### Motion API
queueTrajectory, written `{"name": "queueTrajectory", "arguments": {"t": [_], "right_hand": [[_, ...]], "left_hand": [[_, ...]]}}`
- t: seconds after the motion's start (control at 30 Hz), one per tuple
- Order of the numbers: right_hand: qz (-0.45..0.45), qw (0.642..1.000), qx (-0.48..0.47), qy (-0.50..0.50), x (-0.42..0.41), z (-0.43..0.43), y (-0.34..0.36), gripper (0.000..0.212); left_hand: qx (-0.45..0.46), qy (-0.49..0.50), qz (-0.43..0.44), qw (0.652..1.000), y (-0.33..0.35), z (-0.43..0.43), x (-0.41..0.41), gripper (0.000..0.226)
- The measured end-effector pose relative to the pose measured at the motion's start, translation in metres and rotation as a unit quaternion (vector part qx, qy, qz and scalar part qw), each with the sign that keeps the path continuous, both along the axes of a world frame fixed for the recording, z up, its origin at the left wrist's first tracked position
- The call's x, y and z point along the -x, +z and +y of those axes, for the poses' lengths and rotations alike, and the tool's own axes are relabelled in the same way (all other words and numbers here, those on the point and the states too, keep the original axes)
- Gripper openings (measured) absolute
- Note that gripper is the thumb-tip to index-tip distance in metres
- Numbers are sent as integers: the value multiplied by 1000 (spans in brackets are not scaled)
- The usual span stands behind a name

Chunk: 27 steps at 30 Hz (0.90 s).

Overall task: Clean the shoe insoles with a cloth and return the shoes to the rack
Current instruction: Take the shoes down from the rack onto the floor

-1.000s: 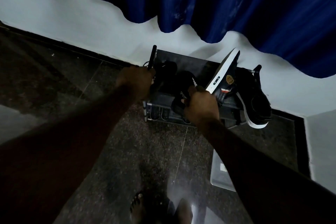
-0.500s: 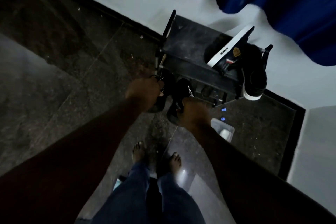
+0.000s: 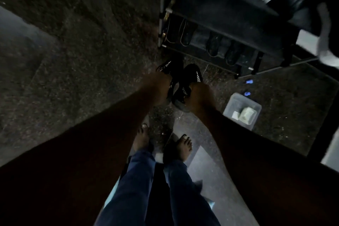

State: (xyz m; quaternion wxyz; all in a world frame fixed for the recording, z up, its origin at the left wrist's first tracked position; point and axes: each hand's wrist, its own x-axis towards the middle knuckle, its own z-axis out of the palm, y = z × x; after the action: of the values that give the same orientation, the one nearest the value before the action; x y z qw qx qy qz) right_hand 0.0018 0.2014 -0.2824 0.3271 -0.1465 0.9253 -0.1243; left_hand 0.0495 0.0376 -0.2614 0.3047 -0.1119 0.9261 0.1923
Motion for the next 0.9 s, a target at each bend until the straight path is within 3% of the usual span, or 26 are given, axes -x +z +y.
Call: {"name": "queueTrajectory", "arguments": {"t": [0.2, 0.43, 0.67, 0.9], "right_hand": [[5, 1000, -15, -1, 11, -19, -117, 31], [25, 1000, -16, -6, 37, -36, -219, 33], [-7, 999, 31, -31, 43, -44, -289, 30], [-26, 997, 46, -52, 36, -32, -332, 21]], "left_hand": [[11, -33, -17, 999, -122, -20, 8, 42], [43, -48, -4, 998, -220, -34, 38, 35], [70, -41, -10, 997, -291, -47, 43, 22], [80, -53, -14, 995, -342, -24, 42, 31]]}}
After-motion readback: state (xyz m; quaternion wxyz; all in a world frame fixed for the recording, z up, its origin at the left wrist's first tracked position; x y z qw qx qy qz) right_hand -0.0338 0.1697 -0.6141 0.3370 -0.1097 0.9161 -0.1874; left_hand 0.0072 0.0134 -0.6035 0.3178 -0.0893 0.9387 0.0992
